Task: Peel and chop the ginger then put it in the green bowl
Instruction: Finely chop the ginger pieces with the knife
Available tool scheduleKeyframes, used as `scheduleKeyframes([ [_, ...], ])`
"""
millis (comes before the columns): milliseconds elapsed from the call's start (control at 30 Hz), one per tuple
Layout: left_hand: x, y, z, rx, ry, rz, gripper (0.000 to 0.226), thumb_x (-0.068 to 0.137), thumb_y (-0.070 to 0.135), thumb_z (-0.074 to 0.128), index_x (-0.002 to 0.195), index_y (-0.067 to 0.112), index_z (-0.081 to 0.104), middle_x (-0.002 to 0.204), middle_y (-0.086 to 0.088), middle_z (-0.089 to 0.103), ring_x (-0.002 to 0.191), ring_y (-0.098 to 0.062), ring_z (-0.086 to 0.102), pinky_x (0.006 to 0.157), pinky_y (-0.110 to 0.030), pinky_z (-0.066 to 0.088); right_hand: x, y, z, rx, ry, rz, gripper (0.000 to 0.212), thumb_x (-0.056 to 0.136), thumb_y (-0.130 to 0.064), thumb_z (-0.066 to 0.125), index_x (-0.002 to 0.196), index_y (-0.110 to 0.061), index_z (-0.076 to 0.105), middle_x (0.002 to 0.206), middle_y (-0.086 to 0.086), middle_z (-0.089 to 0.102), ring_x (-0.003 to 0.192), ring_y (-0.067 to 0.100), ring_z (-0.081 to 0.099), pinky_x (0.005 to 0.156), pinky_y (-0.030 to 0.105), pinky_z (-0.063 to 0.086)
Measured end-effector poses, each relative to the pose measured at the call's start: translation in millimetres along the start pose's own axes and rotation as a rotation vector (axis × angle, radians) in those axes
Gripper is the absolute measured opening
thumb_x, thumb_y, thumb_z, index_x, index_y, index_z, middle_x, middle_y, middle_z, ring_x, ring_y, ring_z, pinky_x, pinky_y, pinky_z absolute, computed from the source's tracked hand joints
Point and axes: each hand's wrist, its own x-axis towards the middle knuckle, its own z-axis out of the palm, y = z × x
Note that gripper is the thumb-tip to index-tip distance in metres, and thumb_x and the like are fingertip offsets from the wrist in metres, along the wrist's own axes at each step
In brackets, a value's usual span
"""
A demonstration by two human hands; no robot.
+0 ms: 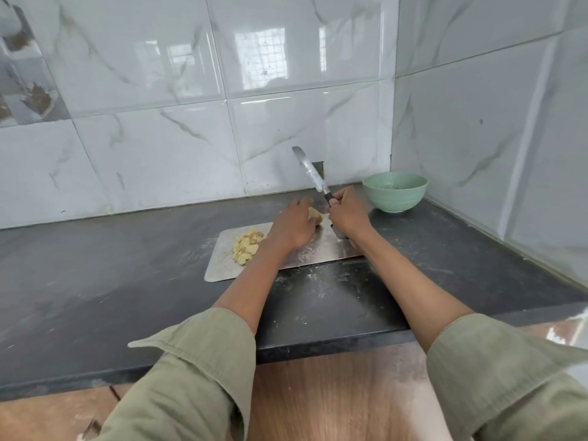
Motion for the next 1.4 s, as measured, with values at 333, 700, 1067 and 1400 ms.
scheduleKeyframes([
  [333,2.1,0.7,3.0,0.003,-0.002,-0.006,0.053,0.088,0.024,0.062,0.138,0.013,0.049,0.139,-0.012,0.052,0.125,-0.033,0.053,0.104,-0.052,0.045,-4.8,-3.8,6.6,-0.087,-0.019,-0.003,0.012,0.099,-0.014,0.049,0.11,-0.01,0.053,0.104,0.011,0.066,0.096,0.028,0.063,0.081,0.045,0.053],
  [700,3.1,-2.8,6.4,-0.209,0.107,-0.012,0.066,0.08,0.02,0.085,0.138,0.011,0.055,0.131,-0.01,0.044,0.117,-0.025,0.054,0.098,-0.026,0.04,-8.5,-5.1,5.6,-0.112,-0.018,0.013,0.013,0.097,-0.016,0.049,0.108,-0.011,0.053,0.103,0.013,0.066,0.096,0.032,0.065,0.086,0.053,0.055],
  [1067,-20.2,-20.0,-34.2,-0.228,0.137,0.043,0.049,0.089,0.042,0.075,0.133,0.027,0.06,0.118,0.002,0.056,0.111,-0.012,0.057,0.091,-0.029,0.042,-8.6,-8.8,-0.9,-0.067,0.019,0.008,0.009,0.092,-0.016,0.051,0.099,-0.016,0.046,0.104,0.01,0.065,0.092,0.033,0.069,0.086,0.054,0.054],
  [1400,-62.4,-37.1,-51.9,-0.445,0.115,-0.01,0.024,0.086,0.051,0.076,0.102,0.035,0.069,0.093,0.01,0.075,0.095,0.0,0.067,0.081,-0.025,0.048,-57.0,-35.7,-0.6,-0.187,0.033,-0.162,0.011,0.1,-0.013,0.047,0.108,-0.011,0.054,0.099,0.002,0.061,0.091,0.02,0.058,0.073,0.036,0.043],
])
